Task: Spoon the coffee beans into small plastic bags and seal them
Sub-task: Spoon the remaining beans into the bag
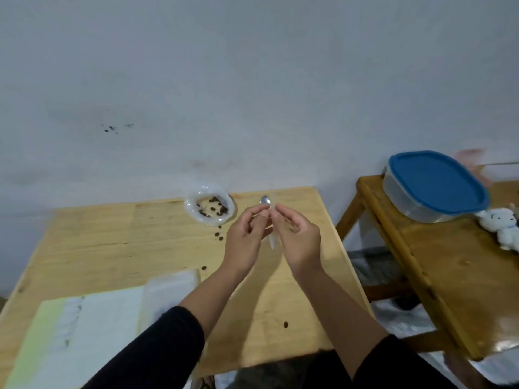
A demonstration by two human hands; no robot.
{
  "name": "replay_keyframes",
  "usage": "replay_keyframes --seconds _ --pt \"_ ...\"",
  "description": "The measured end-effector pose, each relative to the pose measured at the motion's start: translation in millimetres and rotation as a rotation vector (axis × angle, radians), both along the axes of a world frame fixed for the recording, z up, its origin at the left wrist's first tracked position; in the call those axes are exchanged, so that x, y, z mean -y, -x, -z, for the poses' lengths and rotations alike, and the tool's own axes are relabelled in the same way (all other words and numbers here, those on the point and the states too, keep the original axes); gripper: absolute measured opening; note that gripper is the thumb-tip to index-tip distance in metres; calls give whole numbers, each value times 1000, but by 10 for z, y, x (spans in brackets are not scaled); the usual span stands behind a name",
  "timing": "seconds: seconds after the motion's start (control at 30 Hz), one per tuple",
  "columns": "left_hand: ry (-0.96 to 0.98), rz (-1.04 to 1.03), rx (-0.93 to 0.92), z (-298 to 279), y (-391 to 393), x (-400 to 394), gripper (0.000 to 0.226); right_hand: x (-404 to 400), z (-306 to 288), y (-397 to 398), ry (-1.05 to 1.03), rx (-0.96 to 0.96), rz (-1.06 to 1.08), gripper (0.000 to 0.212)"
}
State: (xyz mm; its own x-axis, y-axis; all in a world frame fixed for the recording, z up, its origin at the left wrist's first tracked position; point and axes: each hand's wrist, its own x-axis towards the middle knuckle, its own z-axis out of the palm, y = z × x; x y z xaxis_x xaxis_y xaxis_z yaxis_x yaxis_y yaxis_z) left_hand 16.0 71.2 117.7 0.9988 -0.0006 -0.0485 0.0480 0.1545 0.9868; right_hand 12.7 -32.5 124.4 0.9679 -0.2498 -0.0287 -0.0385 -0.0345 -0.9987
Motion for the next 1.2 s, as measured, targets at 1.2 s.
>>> replay_keyframes --seconds 1.2 --pt "-526 -333 157 -216 -537 -1398 26 -1459 -32 -696 400 300 -140 30"
